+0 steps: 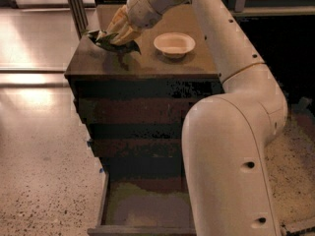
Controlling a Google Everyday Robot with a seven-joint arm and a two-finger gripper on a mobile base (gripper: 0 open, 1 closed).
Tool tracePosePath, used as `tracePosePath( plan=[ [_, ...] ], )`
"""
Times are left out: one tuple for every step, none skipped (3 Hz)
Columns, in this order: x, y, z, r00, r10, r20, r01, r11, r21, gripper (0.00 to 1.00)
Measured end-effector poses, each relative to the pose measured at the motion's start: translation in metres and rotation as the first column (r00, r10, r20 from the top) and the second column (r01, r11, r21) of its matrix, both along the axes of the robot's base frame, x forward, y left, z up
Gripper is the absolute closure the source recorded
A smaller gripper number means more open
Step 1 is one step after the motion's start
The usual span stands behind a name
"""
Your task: Place green rice chip bag into bottom drawer
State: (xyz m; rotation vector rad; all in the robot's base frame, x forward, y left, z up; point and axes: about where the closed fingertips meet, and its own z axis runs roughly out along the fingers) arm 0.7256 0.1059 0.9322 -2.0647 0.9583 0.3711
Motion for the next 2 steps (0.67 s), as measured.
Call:
tracePosePath(
  plan=[
    [-0.026,-0.014,0.013,0.9958,0.090,-0.013,-0.089,0.995,0.046,1.00],
    [-0.077,-0.031,-0.004,0.9874,0.144,-0.067,-0.140,0.989,0.055,1.00]
  ],
)
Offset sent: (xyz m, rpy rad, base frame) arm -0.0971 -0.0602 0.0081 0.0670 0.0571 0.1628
